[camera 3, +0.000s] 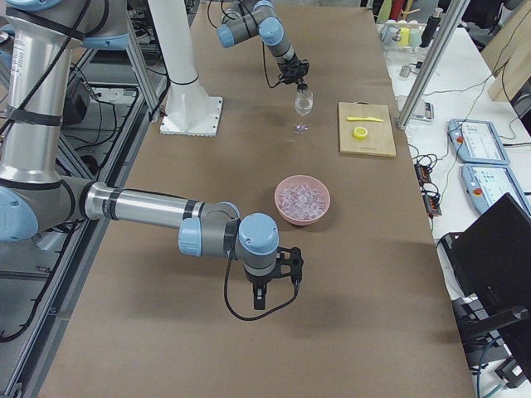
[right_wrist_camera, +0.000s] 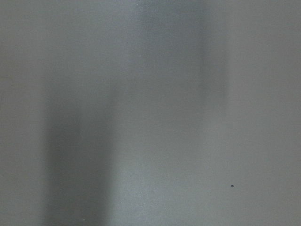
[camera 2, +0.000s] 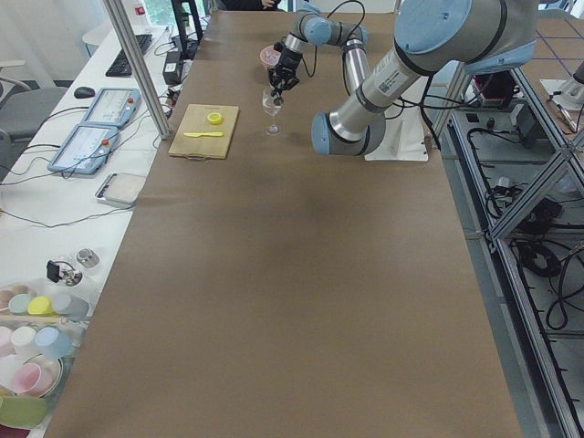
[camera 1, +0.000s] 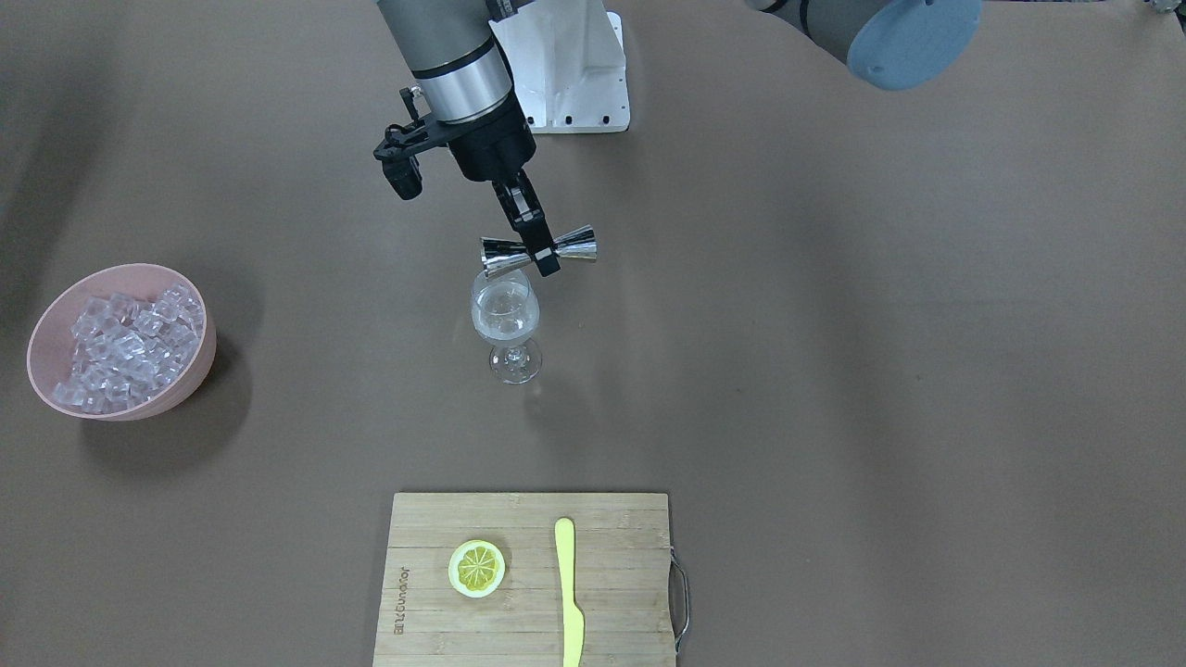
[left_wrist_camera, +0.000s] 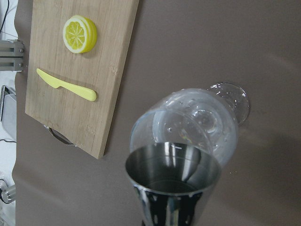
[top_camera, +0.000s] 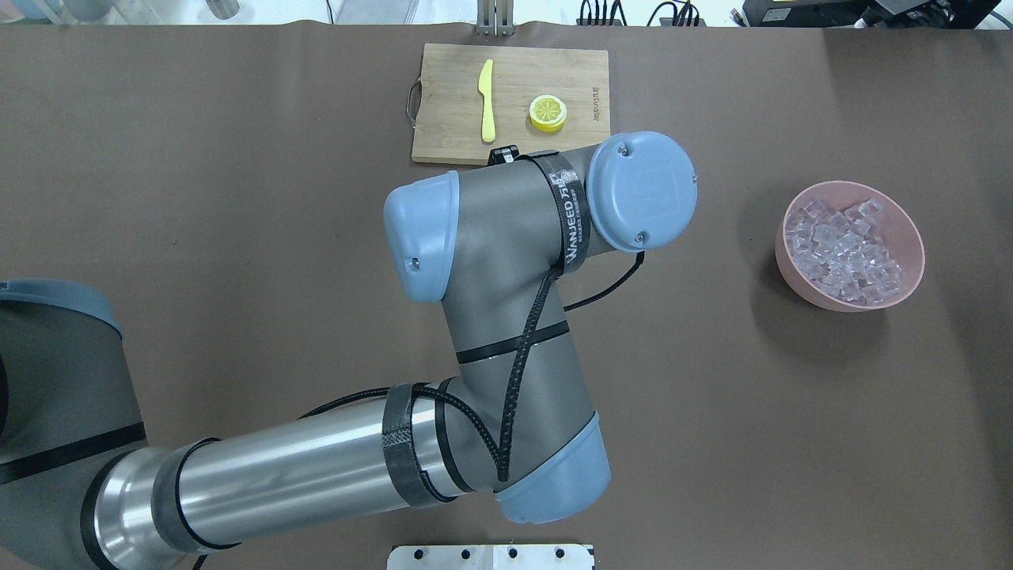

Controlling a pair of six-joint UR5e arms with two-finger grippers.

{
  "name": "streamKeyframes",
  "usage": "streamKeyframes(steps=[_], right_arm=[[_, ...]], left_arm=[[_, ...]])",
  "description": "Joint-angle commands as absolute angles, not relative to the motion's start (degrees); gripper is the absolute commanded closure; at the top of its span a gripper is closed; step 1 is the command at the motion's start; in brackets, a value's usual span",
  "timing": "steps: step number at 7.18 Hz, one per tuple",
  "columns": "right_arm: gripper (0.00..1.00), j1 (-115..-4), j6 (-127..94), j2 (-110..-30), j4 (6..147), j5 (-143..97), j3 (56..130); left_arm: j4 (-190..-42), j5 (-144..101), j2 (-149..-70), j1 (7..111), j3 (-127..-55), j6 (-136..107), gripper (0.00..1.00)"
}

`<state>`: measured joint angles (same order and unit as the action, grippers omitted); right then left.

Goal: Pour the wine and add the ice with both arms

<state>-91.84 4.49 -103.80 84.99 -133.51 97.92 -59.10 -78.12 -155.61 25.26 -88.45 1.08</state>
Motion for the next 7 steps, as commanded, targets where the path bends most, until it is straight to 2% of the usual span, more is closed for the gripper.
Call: streamKeyframes(steps=[1,6,7], right_arm=[[0.0,-91.85,4.48,-103.8,84.99,-133.51,98.0],[0.0,-91.85,4.48,-103.71,84.9,-133.42,98.09],[0.0,-91.85,4.48,-103.62,84.9,-133.42,98.09]], left_arm=[[-61.24,-79.96,-153.29,26.62,-92.79,3.33,1.0],[-76.59,-99.74,-145.3,39.45,-95.62,6.13,1.0],[-86.21,-103.67,-139.45,41.38,-95.8,5.98,1.0]])
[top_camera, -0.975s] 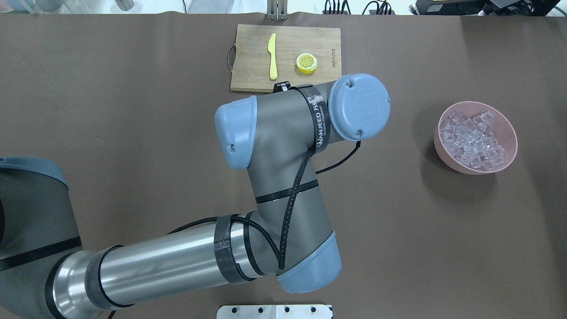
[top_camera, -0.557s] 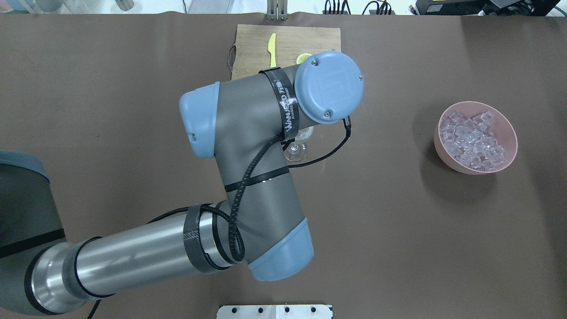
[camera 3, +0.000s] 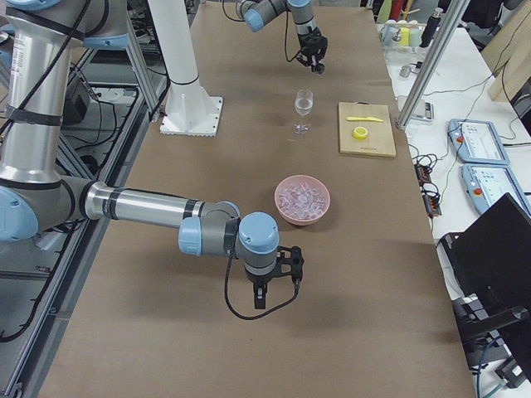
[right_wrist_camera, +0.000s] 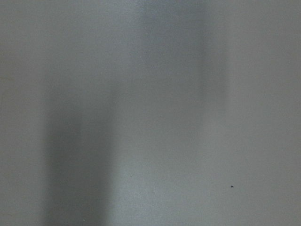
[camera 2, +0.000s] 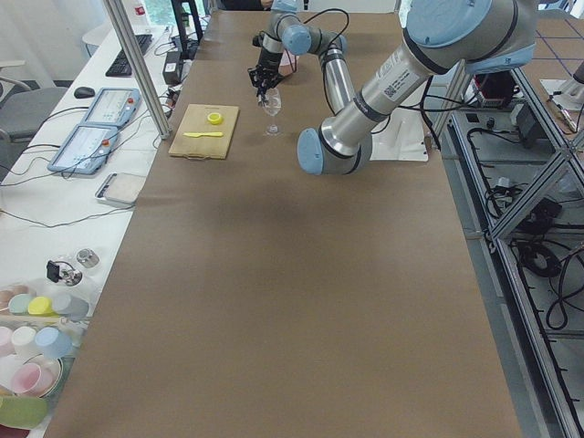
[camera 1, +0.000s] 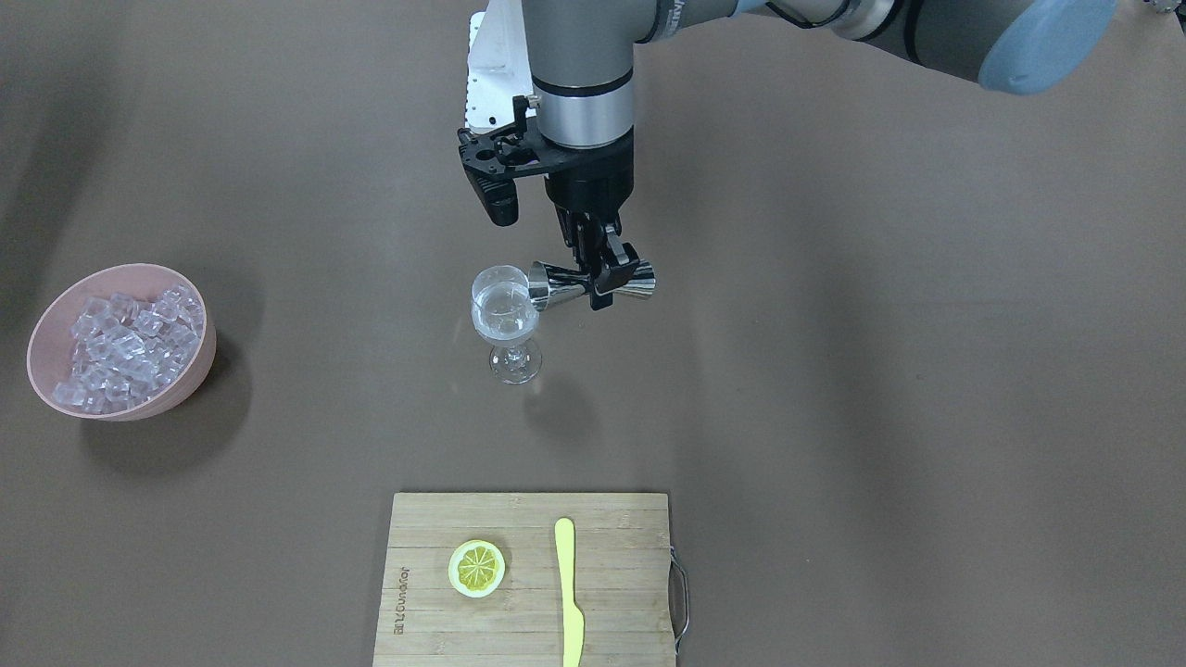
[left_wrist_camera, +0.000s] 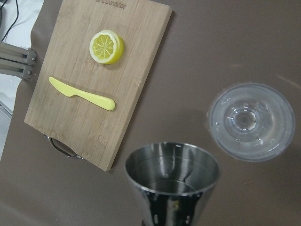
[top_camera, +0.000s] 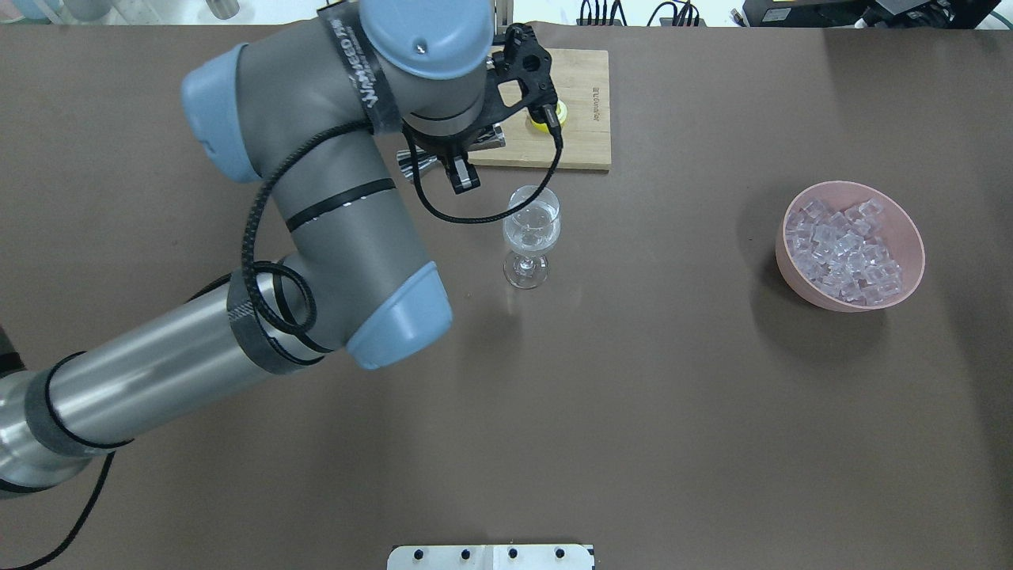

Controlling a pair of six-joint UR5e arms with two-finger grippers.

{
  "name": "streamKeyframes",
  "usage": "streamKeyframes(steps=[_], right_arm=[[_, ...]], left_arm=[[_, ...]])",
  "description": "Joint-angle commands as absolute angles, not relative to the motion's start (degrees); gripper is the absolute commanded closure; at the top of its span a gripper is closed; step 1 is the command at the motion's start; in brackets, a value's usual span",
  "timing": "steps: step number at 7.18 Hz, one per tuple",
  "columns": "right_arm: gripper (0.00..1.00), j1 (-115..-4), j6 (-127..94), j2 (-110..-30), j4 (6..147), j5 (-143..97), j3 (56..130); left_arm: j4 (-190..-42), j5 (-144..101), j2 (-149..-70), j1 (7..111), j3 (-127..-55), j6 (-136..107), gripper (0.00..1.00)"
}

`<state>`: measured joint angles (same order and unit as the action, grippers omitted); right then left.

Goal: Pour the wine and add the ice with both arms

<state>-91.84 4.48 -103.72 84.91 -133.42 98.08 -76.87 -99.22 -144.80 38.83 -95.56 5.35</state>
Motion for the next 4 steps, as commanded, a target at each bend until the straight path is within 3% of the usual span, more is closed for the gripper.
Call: streamKeyframes(steps=[1,4], right_arm=[[0.0,-91.85,4.48,-103.62,84.9,-133.42,98.09],[0.0,-91.85,4.57,-103.71,84.9,-133.42,98.26]], left_arm=[[-93.62,-107.89,-134.17,44.01,-95.71,5.8,1.0],[-98.5,-119.59,-128.95,49.73,-95.97,-4.1,1.0]])
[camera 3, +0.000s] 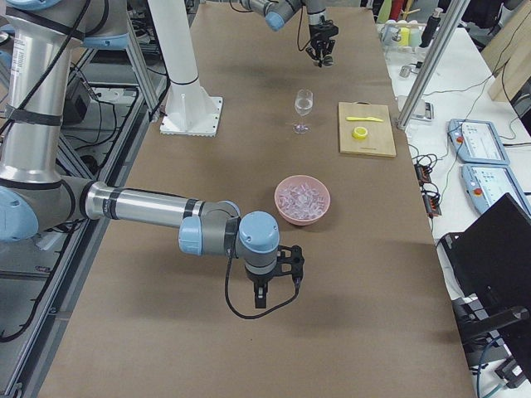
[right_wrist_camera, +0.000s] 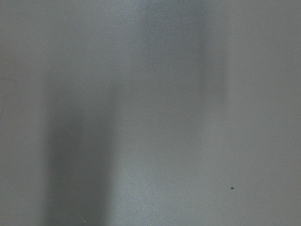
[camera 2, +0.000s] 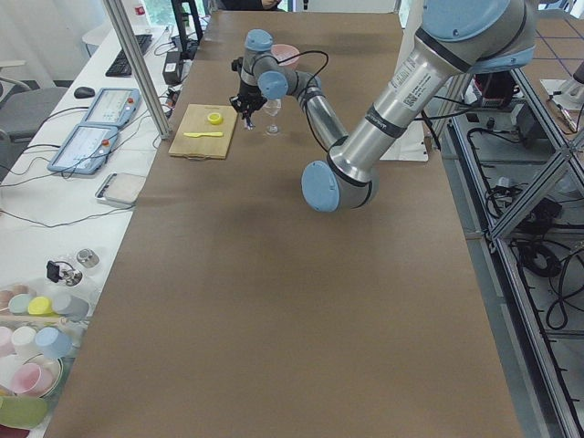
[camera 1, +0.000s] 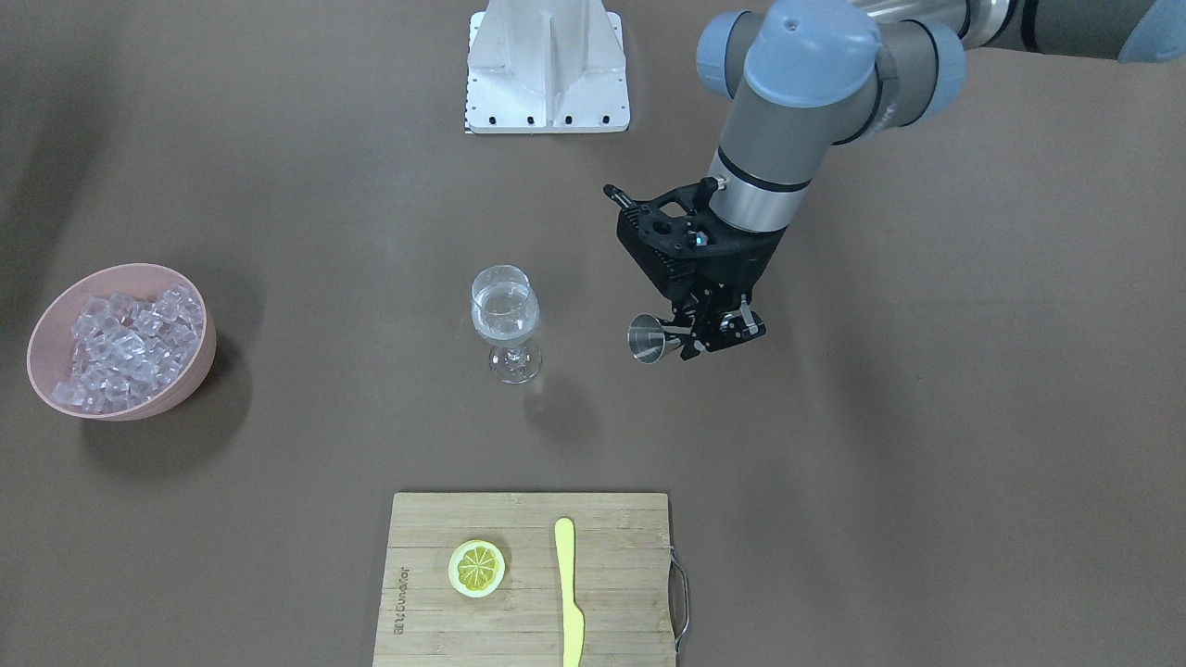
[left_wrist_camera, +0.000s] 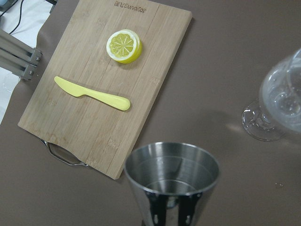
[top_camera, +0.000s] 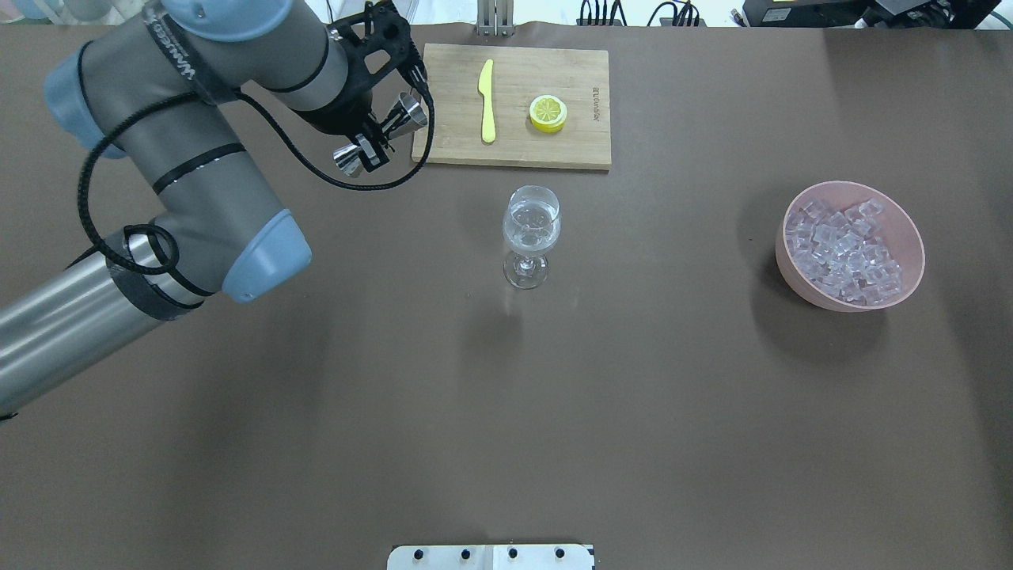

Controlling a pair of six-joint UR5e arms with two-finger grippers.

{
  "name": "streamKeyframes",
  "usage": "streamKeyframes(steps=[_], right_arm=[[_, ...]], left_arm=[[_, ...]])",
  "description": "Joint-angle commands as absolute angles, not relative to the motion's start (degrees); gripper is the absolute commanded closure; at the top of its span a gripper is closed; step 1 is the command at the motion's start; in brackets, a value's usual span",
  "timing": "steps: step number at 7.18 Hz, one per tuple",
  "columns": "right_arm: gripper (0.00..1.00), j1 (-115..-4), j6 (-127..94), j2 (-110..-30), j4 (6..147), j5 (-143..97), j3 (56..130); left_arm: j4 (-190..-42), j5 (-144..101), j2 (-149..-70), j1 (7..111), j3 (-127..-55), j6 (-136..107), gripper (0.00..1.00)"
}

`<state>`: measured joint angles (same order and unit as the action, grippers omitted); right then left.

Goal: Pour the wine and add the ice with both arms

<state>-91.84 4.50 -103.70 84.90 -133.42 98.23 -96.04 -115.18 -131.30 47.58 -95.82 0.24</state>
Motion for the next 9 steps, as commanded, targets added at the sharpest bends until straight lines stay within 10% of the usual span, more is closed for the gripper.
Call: streamKeyframes(steps=[1,9], right_arm=[[0.0,-91.85,4.66,-103.71,84.9,-133.42,98.26],[0.0,-91.85,4.92,-103.8,84.55,-133.42,98.52]], left_arm=[[-101.22,-122.75,-126.59,51.4,-95.98,-10.83,1.0],[-154.24,-115.62,-96.71,60.65,-94.32,-26.76,1.0]])
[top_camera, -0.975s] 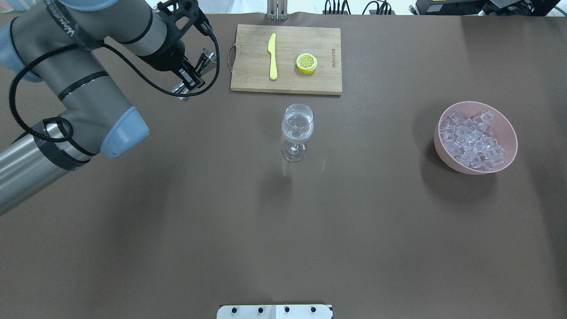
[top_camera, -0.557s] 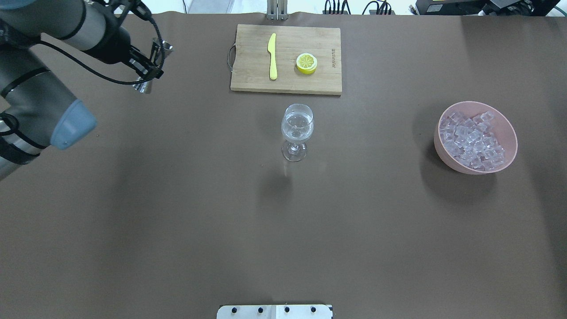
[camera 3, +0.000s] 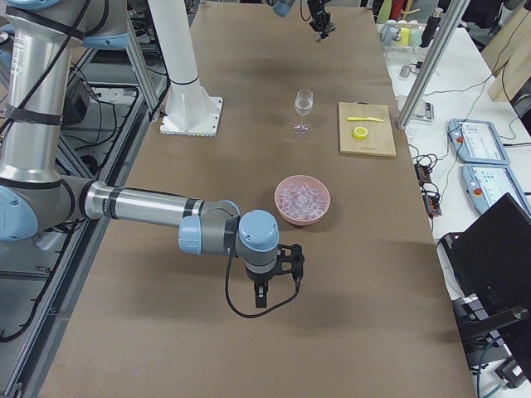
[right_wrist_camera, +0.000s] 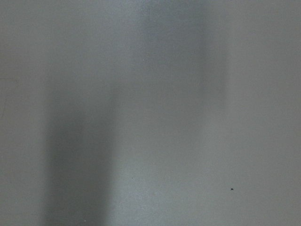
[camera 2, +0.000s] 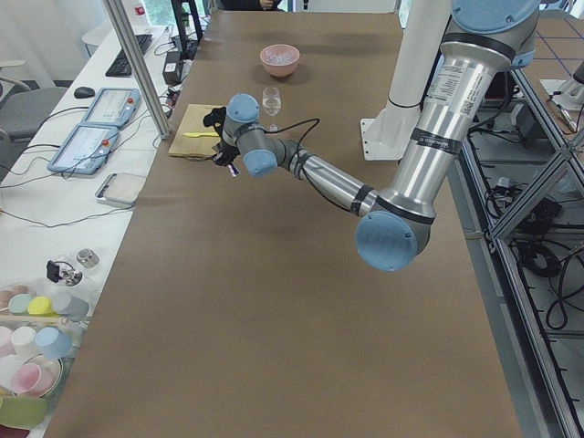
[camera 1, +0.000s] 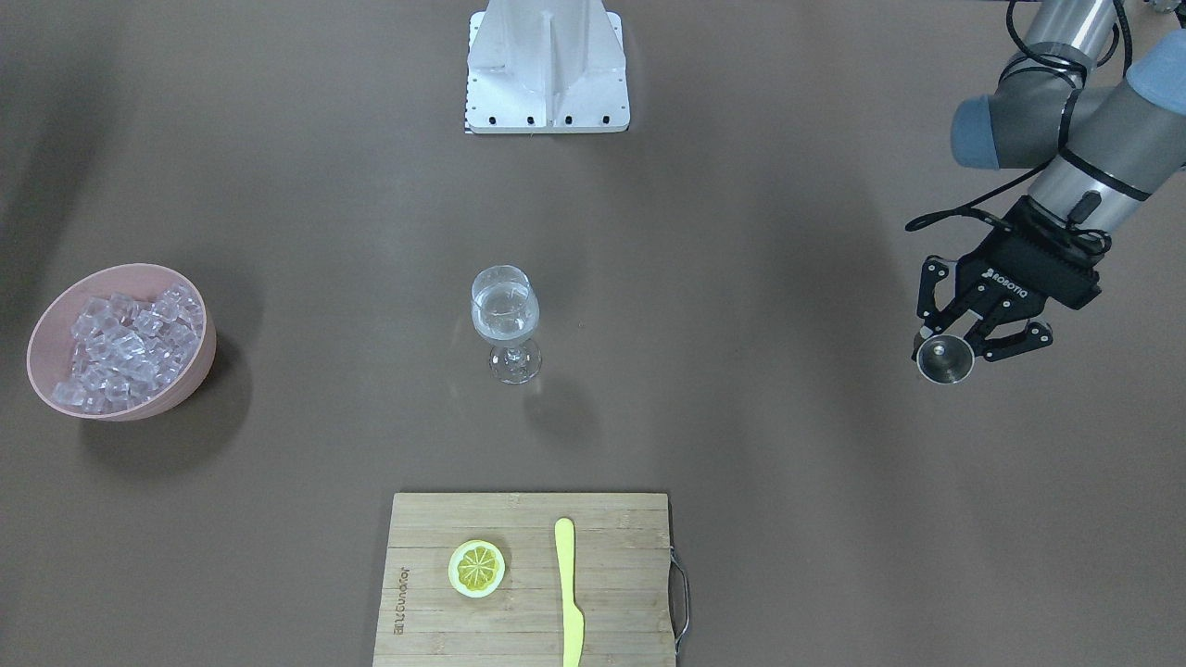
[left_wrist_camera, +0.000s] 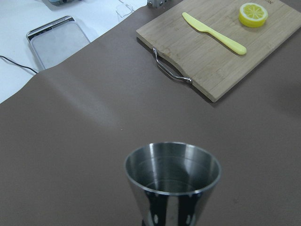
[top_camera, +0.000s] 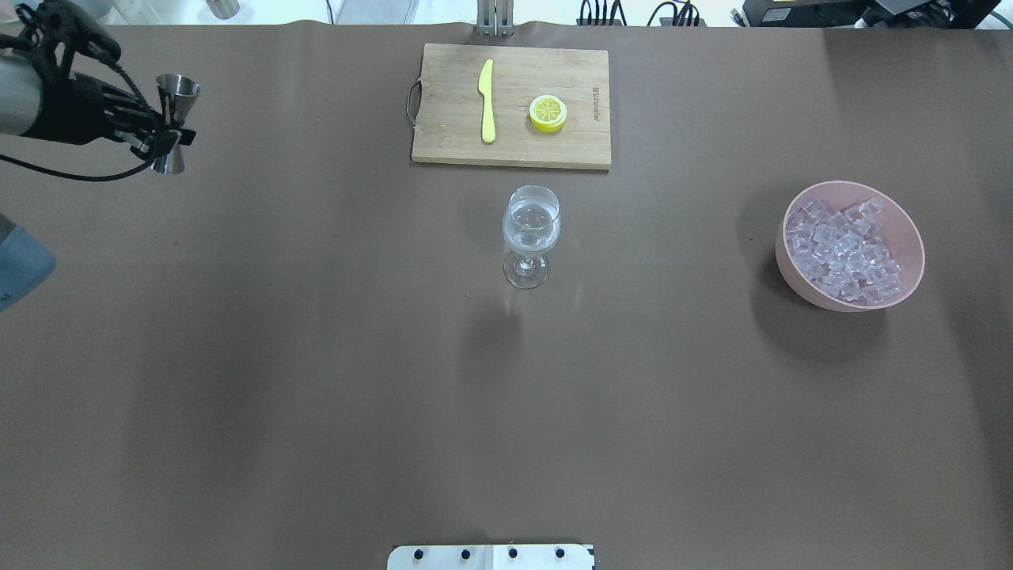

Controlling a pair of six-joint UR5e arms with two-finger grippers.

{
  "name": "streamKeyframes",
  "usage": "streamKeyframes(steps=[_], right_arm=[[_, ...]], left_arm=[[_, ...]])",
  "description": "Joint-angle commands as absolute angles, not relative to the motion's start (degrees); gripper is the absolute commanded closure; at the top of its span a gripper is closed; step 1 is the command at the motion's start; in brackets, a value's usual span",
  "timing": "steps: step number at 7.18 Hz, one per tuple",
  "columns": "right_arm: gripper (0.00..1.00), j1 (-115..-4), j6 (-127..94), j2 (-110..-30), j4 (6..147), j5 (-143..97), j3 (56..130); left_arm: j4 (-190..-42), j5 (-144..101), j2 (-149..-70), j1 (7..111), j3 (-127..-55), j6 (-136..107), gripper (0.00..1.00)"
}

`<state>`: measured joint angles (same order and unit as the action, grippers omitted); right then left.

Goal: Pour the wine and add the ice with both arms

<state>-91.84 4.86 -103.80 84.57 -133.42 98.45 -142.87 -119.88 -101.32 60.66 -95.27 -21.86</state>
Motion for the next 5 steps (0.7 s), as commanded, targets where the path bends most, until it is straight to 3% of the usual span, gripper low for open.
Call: streamKeyframes(steps=[1,5], right_arm=[[0.0,-91.85,4.92,-103.8,84.55,-133.42,98.53],[0.0,-91.85,4.83,-103.8,84.46,-133.42,98.7]], left_arm=[[-162.6,-110.96,-94.24,60.64,-91.61,-31.77,1.0],[-168.49,-98.29,-88.35,60.64,-87.19,-47.08,1.0]])
